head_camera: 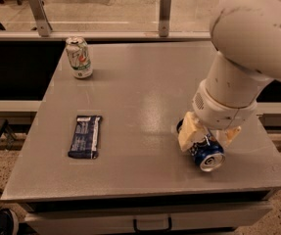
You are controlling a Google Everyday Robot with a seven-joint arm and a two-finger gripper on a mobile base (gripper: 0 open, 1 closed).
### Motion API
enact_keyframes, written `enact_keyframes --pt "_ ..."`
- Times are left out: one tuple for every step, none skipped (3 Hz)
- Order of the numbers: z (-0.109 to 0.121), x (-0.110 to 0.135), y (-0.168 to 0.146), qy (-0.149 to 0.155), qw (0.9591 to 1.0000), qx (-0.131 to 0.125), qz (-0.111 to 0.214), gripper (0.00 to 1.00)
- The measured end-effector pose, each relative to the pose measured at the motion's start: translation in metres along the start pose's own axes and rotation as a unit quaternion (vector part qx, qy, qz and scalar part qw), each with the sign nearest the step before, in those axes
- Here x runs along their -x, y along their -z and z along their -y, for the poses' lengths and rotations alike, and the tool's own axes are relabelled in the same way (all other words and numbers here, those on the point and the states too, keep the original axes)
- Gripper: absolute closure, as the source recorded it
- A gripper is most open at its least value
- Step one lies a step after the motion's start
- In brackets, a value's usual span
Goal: Place pepsi can upright
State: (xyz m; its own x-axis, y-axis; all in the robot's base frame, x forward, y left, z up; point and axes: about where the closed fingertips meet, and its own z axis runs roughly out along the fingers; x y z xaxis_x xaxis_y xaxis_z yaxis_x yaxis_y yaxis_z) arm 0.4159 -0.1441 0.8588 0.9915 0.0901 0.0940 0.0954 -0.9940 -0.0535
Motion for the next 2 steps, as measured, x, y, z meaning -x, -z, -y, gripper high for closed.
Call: enact_keyframes --pt "0.003 -0.010 0.011 -0.064 0.9971 -0.023 0.035 0.86" --pt "0.006 -0.028 0.031 -0.170 0.9803 -0.076 0.067 1.00"
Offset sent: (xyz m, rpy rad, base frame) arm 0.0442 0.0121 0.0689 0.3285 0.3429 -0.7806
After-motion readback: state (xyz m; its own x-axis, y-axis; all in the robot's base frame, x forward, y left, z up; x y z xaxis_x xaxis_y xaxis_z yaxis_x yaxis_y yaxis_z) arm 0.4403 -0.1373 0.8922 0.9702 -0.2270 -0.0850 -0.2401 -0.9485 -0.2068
